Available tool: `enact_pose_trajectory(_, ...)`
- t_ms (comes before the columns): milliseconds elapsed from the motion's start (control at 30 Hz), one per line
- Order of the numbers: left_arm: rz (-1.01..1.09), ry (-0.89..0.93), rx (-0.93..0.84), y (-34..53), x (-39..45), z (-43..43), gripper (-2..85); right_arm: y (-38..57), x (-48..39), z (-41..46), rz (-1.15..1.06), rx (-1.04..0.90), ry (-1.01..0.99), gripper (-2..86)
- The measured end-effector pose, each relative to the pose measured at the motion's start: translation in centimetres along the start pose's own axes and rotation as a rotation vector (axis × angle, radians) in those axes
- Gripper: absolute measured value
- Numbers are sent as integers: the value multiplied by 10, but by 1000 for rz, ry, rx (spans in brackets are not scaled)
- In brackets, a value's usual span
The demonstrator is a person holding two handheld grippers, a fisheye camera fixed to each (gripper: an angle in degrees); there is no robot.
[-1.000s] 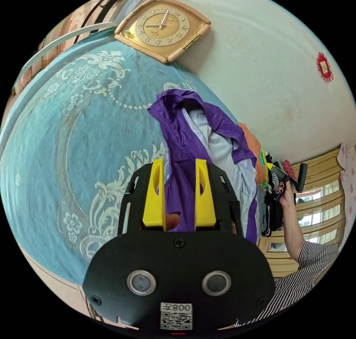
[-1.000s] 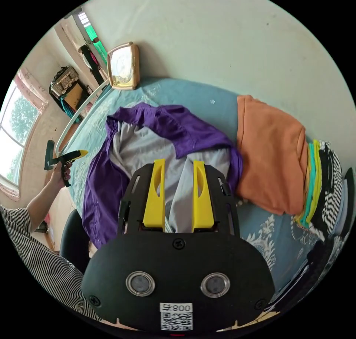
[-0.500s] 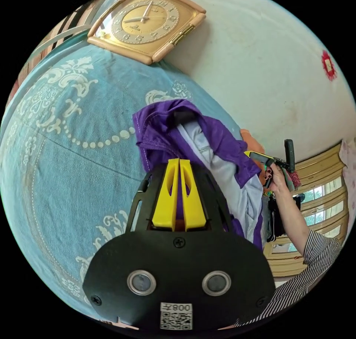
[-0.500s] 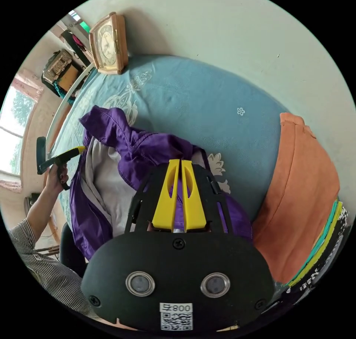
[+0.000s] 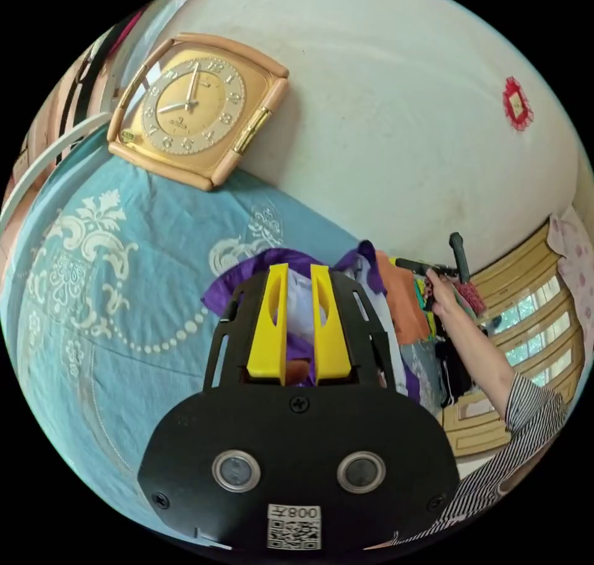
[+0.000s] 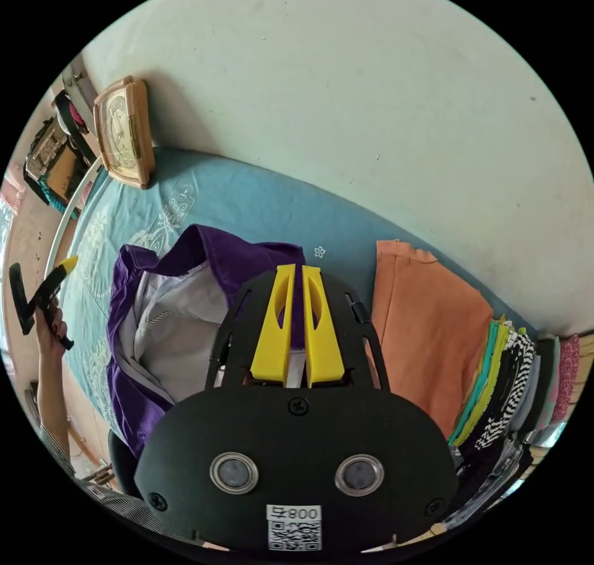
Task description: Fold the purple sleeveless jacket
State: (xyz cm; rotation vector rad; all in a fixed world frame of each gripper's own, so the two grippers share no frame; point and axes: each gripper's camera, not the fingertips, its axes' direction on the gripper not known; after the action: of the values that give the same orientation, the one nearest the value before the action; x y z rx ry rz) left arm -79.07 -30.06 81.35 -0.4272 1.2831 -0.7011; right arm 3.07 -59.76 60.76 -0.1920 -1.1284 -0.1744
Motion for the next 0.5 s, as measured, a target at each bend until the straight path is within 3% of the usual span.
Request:
enact_pose_trajectory(233,-249,28,-250,167,-21,-36,130,184,23,-45,-82,16,-215,98)
enact_pose_trajectory(500,-432,103,-241,207,-28,-17,90,415,-96,-86,-217,-127,-394,105)
